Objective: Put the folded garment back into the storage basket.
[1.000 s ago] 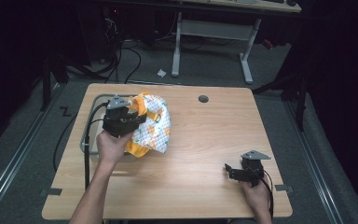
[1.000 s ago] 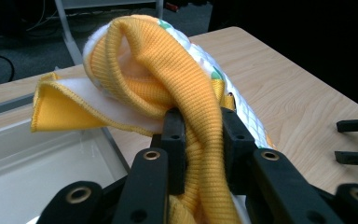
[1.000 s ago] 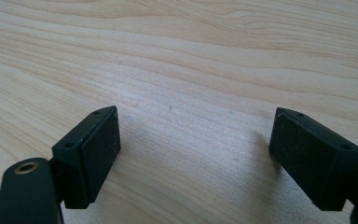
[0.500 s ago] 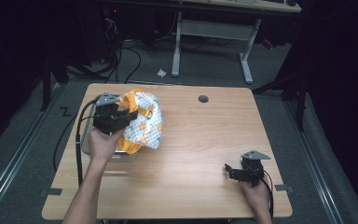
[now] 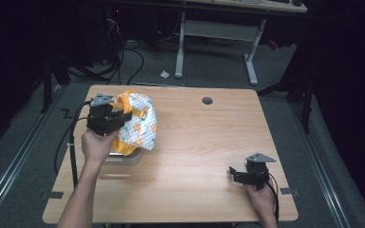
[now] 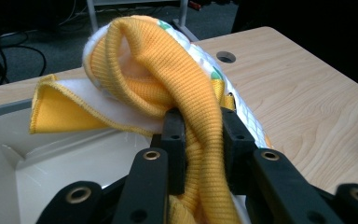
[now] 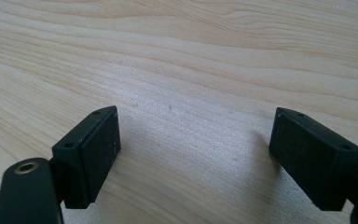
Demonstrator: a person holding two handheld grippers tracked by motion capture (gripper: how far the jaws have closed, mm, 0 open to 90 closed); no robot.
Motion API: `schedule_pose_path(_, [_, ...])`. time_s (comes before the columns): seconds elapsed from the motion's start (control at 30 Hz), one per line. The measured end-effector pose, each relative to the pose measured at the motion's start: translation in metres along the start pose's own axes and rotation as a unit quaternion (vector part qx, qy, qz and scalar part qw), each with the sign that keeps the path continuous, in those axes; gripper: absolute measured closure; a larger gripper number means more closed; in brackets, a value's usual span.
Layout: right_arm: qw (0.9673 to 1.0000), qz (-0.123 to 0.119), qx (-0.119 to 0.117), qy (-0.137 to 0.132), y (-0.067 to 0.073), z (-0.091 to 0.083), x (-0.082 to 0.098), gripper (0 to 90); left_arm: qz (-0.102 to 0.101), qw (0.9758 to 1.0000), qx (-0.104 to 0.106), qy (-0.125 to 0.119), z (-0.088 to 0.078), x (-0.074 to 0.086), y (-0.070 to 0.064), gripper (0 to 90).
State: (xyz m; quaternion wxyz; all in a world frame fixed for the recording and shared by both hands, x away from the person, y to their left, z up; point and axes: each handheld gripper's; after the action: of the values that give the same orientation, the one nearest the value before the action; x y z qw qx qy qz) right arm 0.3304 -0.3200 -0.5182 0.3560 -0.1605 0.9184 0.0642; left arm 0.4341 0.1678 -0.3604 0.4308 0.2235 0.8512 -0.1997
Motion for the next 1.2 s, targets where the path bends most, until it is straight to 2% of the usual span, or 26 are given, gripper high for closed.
schedule_pose_path(0.47, [1.0000,0.000,0.000,0.000,0.000,0.000,0.000,16.4,-0.012,0.9999,-0.003,0.003,-0.003,0.003,0.018,74.8])
schedule_pose_path(0.7, [1.0000,0.000,0.000,0.000,0.000,0.000,0.000,16.4,-0.027,0.9995,-0.003,0.017,0.003,0.010,0.030,74.7])
schedule_pose_path(0.8, [1.0000,0.000,0.000,0.000,0.000,0.000,0.000,16.4,-0.038,0.9990,-0.009,0.024,0.007,0.017,0.038,74.8])
schedule_pose_path(1.03, [1.0000,0.000,0.000,0.000,0.000,0.000,0.000,16.4,-0.046,0.9974,-0.025,0.049,0.018,0.029,0.049,74.7])
schedule_pose_path(1.2, [1.0000,0.000,0.000,0.000,0.000,0.000,0.000,16.4,-0.041,0.9965,-0.037,0.063,0.025,0.033,0.051,74.5])
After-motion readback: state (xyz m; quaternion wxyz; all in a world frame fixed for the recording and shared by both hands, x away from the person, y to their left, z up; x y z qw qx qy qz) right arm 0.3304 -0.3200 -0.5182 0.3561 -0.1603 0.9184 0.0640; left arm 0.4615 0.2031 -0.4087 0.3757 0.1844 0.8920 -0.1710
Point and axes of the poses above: each handheld gripper's, and its own axes: z roughly forward along the jaws, x roughly out of its underside, y roughly to its left, and after that the axes turned 1 degree about -x, right-handed
